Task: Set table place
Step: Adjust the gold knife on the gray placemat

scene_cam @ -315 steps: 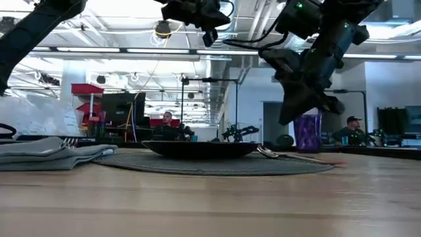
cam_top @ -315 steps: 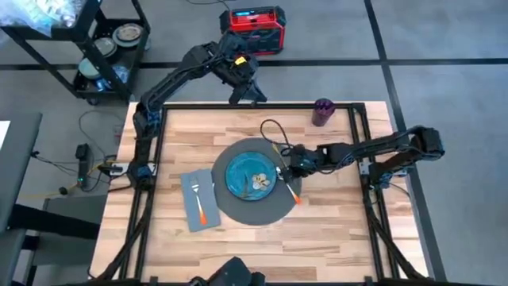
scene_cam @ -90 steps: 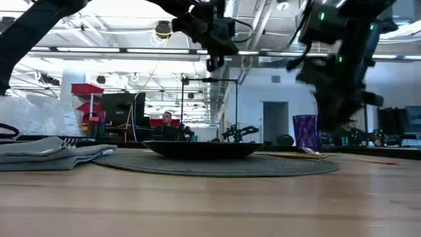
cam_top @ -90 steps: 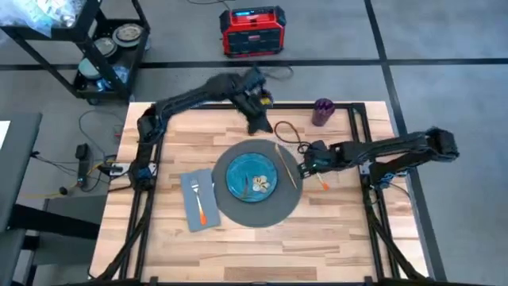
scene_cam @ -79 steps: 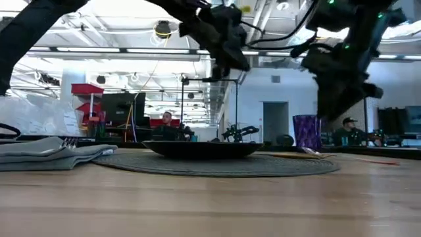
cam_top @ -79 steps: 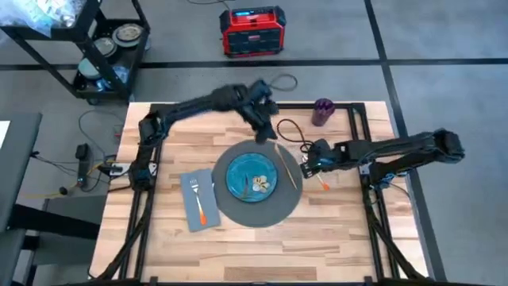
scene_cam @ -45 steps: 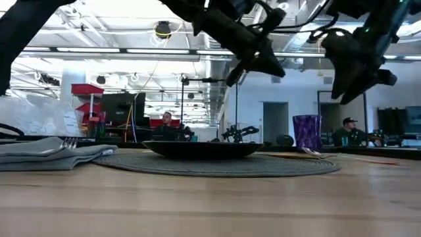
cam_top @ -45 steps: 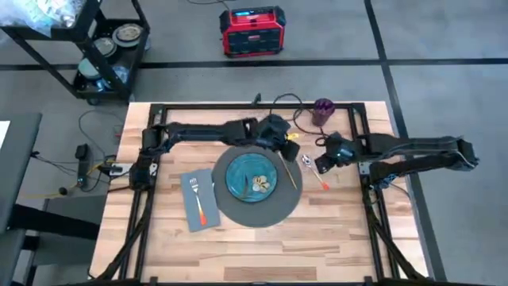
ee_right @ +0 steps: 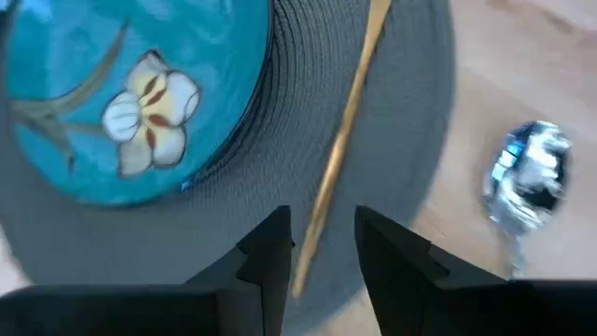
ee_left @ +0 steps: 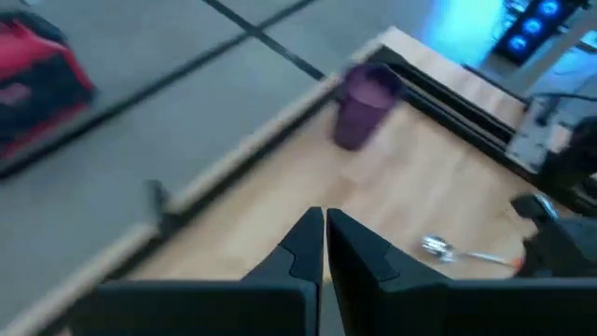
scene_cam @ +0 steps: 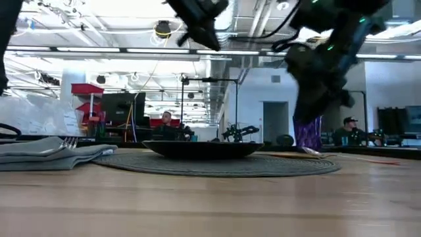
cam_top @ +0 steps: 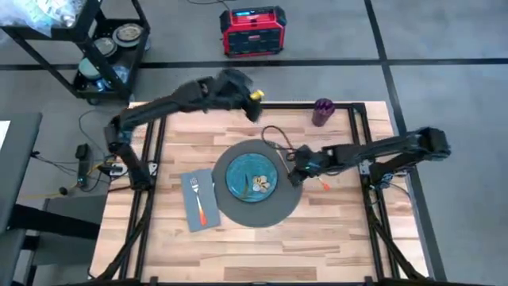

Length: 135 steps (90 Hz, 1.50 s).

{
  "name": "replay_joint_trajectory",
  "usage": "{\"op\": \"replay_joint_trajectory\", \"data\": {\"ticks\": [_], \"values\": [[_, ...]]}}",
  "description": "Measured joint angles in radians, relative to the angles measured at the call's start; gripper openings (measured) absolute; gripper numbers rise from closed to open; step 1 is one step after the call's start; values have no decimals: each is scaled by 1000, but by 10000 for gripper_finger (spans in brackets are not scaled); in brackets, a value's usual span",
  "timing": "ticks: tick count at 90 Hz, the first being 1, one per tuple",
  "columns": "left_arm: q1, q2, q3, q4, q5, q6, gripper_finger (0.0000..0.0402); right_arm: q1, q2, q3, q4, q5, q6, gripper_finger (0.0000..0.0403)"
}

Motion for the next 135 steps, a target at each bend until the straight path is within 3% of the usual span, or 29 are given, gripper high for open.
{"op": "replay_joint_trajectory", "data": {"ticks": [17,39,61,76,112,135], "values": [[92,-68,-121,2,131,56,0,0,176,126,-66,-1,7,107],[107,-84,-187,1,151,143,0,2,320,225,-216,17,56,107],[107,-85,-187,1,161,185,0,10,387,249,-220,-17,72,96],[108,-85,-187,10,167,189,0,10,402,249,-229,-27,82,14],[155,-85,-187,31,214,198,0,12,278,242,-224,-78,116,2],[165,-85,-187,42,248,195,0,70,295,243,-139,-148,177,1]]}}
